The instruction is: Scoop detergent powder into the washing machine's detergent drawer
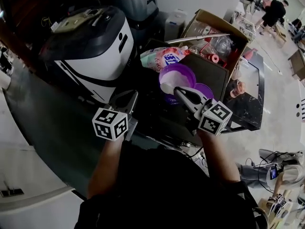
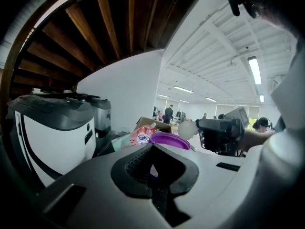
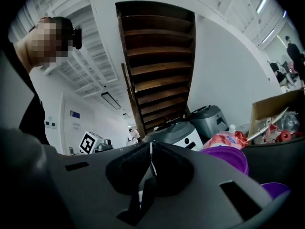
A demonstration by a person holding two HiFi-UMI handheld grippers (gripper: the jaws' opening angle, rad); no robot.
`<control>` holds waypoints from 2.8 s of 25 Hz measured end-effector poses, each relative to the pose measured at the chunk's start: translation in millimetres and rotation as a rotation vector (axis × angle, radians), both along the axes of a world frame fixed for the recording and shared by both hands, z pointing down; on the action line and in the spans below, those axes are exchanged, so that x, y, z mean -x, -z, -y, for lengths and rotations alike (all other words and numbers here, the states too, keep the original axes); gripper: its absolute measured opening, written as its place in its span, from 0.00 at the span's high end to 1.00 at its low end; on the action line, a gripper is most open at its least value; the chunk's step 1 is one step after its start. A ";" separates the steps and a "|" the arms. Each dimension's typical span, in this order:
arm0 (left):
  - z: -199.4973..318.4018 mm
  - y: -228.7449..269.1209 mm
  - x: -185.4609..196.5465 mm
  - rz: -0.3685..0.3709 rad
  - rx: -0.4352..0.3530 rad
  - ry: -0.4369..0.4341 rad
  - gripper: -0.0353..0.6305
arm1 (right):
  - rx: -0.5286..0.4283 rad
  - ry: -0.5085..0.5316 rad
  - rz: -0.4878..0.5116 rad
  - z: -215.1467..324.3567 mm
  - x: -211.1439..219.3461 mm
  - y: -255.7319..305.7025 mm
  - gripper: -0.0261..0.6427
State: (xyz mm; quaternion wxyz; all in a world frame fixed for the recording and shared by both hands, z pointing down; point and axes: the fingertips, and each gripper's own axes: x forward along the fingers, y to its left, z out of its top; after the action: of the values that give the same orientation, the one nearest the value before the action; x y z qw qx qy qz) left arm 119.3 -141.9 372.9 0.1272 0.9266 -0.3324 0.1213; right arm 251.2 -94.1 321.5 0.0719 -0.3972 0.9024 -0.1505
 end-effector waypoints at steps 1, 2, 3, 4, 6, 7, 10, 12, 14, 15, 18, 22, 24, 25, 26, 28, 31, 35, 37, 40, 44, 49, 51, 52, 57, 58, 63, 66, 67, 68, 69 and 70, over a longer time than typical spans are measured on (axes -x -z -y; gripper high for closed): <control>0.4 1.8 -3.5 -0.002 -0.003 -0.009 0.94 | 0.004 -0.018 0.003 -0.4 -6.4 -0.8 0.93; 0.9 3.6 -6.5 -0.005 -0.006 -0.018 0.94 | 0.005 -0.037 0.004 -0.9 -12.3 -0.8 0.93; 1.6 5.2 -8.7 -0.007 -0.009 -0.027 0.94 | 0.004 -0.056 0.005 -1.6 -17.6 0.1 0.93; 2.5 6.7 -10.0 -0.009 -0.011 -0.036 0.94 | 0.001 -0.074 0.007 -2.6 -21.8 1.7 0.93; 4.7 10.0 -9.0 -0.014 -0.016 -0.051 0.94 | -0.003 -0.102 0.001 -5.7 -25.8 5.1 0.93; 5.8 12.4 -6.8 -0.018 -0.019 -0.057 0.94 | -0.004 -0.111 -0.007 -7.7 -25.5 6.7 0.93; 8.4 20.7 1.7 -0.043 -0.030 -0.083 0.94 | -0.005 -0.144 -0.029 -13.1 -21.3 10.8 0.93; 9.1 24.3 7.7 -0.062 -0.037 -0.113 0.94 | -0.008 -0.177 -0.039 -14.3 -17.7 13.7 0.93; 11.3 25.9 17.1 -0.071 -0.043 -0.146 0.94 | -0.011 -0.218 -0.047 -12.0 -11.0 16.2 0.93; 14.0 26.1 23.3 -0.072 -0.046 -0.159 0.94 | -0.009 -0.241 -0.048 -9.3 -6.7 16.9 0.93; 25.8 26.8 47.9 -0.068 -0.047 -0.186 0.94 | 0.000 -0.321 -0.047 0.1 11.7 16.7 0.93; 38.7 38.5 77.7 -0.061 -0.084 -0.250 0.94 | -0.006 -0.401 -0.048 11.5 47.6 19.5 0.93; 40.7 43.1 89.4 -0.055 -0.101 -0.289 0.94 | -0.012 -0.422 -0.049 12.5 65.5 22.2 0.93; 41.5 45.1 95.4 -0.055 -0.109 -0.302 0.94 | -0.016 -0.432 -0.052 11.5 73.1 23.6 0.93; 42.8 47.4 101.1 -0.057 -0.116 -0.310 0.94 | -0.020 -0.442 -0.054 9.6 78.8 25.2 0.93; 46.7 52.8 110.1 -0.070 -0.126 -0.317 0.94 | -0.026 -0.465 -0.060 3.9 84.8 28.2 0.93; 51.4 60.5 115.3 -0.086 -0.137 -0.325 0.94 | -0.031 -0.494 -0.071 -7.7 84.7 31.9 0.93; 53.8 70.0 110.6 -0.100 -0.154 -0.326 0.93 | -0.047 -0.503 -0.079 -21.9 76.2 39.6 0.93; 52.6 69.5 102.4 -0.105 -0.149 -0.327 0.94 | -0.060 -0.508 -0.093 -28.1 66.8 45.2 0.93; 50.5 71.1 85.7 -0.104 -0.152 -0.341 0.94 | -0.093 -0.520 -0.108 -34.9 52.0 58.1 0.93; 45.2 80.9 68.5 -0.129 -0.156 -0.340 0.94 | -0.119 -0.540 -0.107 -43.8 36.9 67.3 0.93; 35.6 88.3 55.1 -0.124 -0.175 -0.344 0.94 | -0.135 -0.546 -0.084 -49.1 23.9 70.5 0.93; 32.2 87.0 51.4 -0.120 -0.176 -0.342 0.94 | -0.142 -0.537 -0.090 -50.9 21.7 70.4 0.93; 30.7 85.8 49.6 -0.118 -0.174 -0.340 0.94 | -0.144 -0.535 -0.091 -52.0 19.8 70.3 0.93; 22.3 76.4 41.8 -0.107 -0.153 -0.339 0.94 | -0.134 -0.549 -0.084 -58.8 6.1 67.6 0.93; 21.2 74.2 40.9 -0.104 -0.149 -0.338 0.94 | -0.133 -0.549 -0.084 -59.9 4.9 66.7 0.93; 17.6 67.2 35.0 -0.098 -0.133 -0.338 0.94 | -0.123 -0.546 -0.083 -64.0 2.0 61.7 0.93; 15.9 63.9 30.9 -0.095 -0.129 -0.345 0.94 | -0.123 -0.544 -0.081 -66.3 1.3 58.8 0.93; 16.0 63.4 29.9 -0.094 -0.128 -0.346 0.94 | -0.124 -0.544 -0.082 -66.7 1.3 58.5 0.93; 16.2 63.3 29.0 -0.094 -0.127 -0.348 0.94 | -0.125 -0.543 -0.085 -66.9 1.7 58.6 0.93; 16.5 63.3 28.4 -0.094 -0.126 -0.349 0.94 | -0.126 -0.541 -0.089 -67.0 2.2 58.7 0.93; 16.8 63.3 27.8 -0.094 -0.125 -0.350 0.94 | -0.127 -0.539 -0.093 -67.0 2.6 58.7 0.93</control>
State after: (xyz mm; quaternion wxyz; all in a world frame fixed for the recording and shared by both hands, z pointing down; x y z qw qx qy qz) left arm 91.5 -158.8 309.6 0.0618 0.9810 -0.1667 0.0772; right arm 248.5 -27.1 262.7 0.0924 -0.6241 0.7742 -0.0508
